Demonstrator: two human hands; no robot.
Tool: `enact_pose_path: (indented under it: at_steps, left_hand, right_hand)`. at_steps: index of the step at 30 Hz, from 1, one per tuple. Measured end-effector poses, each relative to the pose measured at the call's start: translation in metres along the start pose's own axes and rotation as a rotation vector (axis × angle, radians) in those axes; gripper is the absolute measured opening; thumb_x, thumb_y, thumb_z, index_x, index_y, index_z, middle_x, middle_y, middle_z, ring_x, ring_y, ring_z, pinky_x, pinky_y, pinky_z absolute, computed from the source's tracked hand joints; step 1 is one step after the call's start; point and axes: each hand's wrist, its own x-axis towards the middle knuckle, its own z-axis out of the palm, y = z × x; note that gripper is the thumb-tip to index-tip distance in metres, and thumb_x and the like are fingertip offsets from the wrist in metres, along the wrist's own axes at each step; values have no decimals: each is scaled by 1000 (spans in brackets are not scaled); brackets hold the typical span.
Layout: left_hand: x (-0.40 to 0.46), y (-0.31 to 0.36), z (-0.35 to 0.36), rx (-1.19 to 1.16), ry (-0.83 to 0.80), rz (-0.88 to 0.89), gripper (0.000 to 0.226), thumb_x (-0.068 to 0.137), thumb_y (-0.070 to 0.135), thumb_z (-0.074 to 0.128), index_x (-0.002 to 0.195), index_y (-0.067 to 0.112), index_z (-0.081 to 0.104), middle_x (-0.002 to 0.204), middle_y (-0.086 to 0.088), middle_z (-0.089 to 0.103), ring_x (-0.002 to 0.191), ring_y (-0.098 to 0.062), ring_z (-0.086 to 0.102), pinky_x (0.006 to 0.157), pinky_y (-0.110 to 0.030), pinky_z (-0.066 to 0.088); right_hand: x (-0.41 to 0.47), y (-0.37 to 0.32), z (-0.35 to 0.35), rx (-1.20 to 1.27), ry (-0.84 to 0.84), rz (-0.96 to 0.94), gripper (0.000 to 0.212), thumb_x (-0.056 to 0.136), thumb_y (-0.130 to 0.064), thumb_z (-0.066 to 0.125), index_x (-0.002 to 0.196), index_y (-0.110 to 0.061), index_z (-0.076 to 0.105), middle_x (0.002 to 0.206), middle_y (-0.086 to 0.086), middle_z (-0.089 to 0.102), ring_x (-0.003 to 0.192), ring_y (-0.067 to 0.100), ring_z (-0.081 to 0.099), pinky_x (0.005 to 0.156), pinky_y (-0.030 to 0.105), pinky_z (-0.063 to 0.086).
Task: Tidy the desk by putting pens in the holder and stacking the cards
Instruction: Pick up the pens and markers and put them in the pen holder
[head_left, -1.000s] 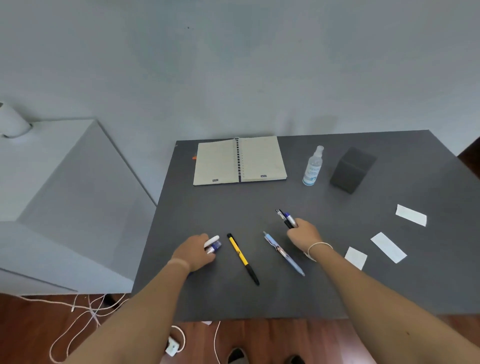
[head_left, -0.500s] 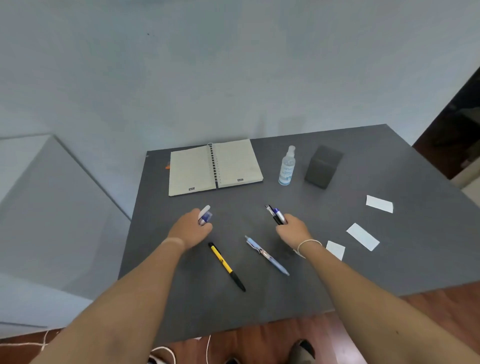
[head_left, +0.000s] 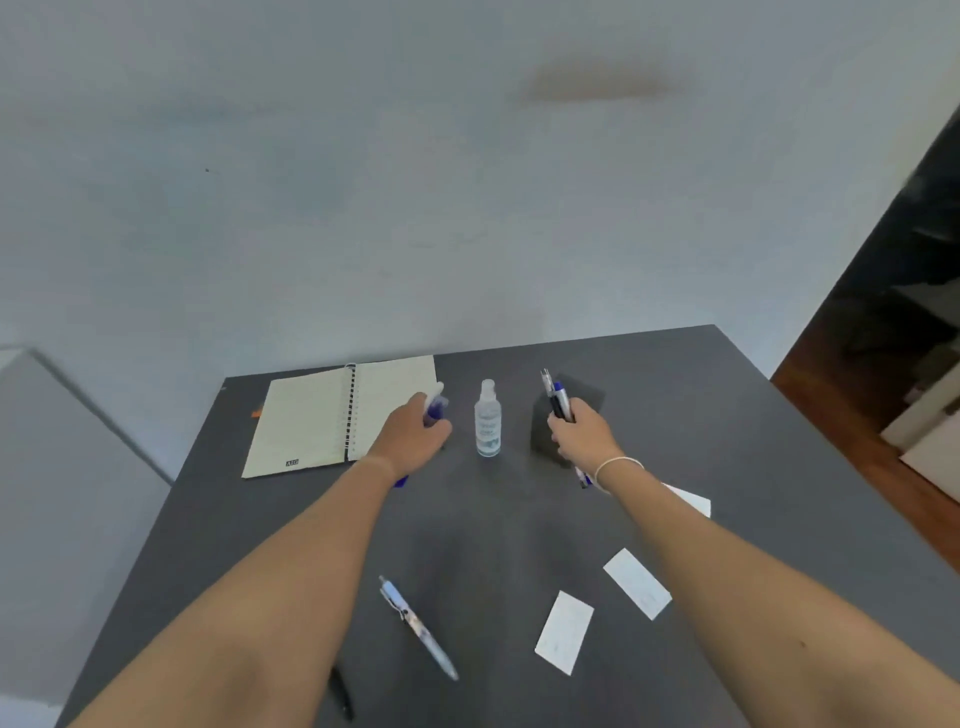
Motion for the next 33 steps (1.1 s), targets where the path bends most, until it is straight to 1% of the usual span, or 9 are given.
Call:
enact_pose_path:
  at_steps: [2,3,6,10,14,18,23,28,33]
  left_hand:
    - [12,26,14,-38,16,34,12,81,17,47,77,27,42,73,14,48,57,-9,45,57,-23,36]
    - [17,37,22,-56,13,48,10,82,19,48,79,26,43,75,16,49,56,-9,47,57,-23,37]
    - [31,64,46,-94,1,52,8,83,18,48,84,25,45,75,7,53,64,-8,51,60,-22,38]
    - [47,91,73,-190,-9,39,18,81,14,50,77,29,43,75,3,58,65,-6,54,62,-21,40]
    - [67,108,87,-338,41,-18,9,82,10,48,86,19,48,82,-8,60,72,-15,55,73,-27,45]
    - [85,119,95,-516,132,-83,11,86,8,50,95,13,47,80,-7,57,73,-14,55,68,-23,47]
    - [100,123,103,-685,198,-133,8,84,5,50,83,13,50,72,-4,53,74,-16,53,74,-28,48]
    - [105,120,115,-723,195,-179,11,85,7,53,82,18,51,78,-6,55,82,-20,55,84,-36,48]
    - [103,113,128,-740,207,-172,18,83,4,55,81,22,50,82,-7,52,84,-20,54,85,-33,48]
  right_hand:
    - [17,-3,-20,15,14,-15,12,93,-20,44,89,-11,50,82,12,53,72,25,48,73,40,47]
    - [24,-4,-28,31,21,-16,14,94,-20,44,92,-9,51,80,10,54,71,23,49,73,38,49]
    - [43,-7,-46,140,20,-5,11,96,-15,42,95,-10,52,74,3,55,65,14,52,66,25,49]
    - [63,-13,-58,232,27,-18,9,96,-13,40,96,-14,50,76,3,59,72,17,58,72,26,49]
    - [82,-21,-63,302,41,-37,9,96,-14,40,98,-13,49,77,3,61,73,16,61,65,22,48]
    - [99,-23,-61,385,33,-35,9,96,-14,42,98,-15,50,79,2,61,75,15,61,65,20,49]
    - [109,-19,-52,447,7,-31,16,95,-13,42,86,-24,50,79,1,62,77,14,62,68,22,49]
    - [111,-6,-47,458,-9,-23,14,93,-9,45,89,-20,53,79,1,62,77,11,62,65,18,46]
    - [112,2,-47,475,18,-26,18,92,-5,45,85,-19,54,77,1,63,75,10,63,65,16,47]
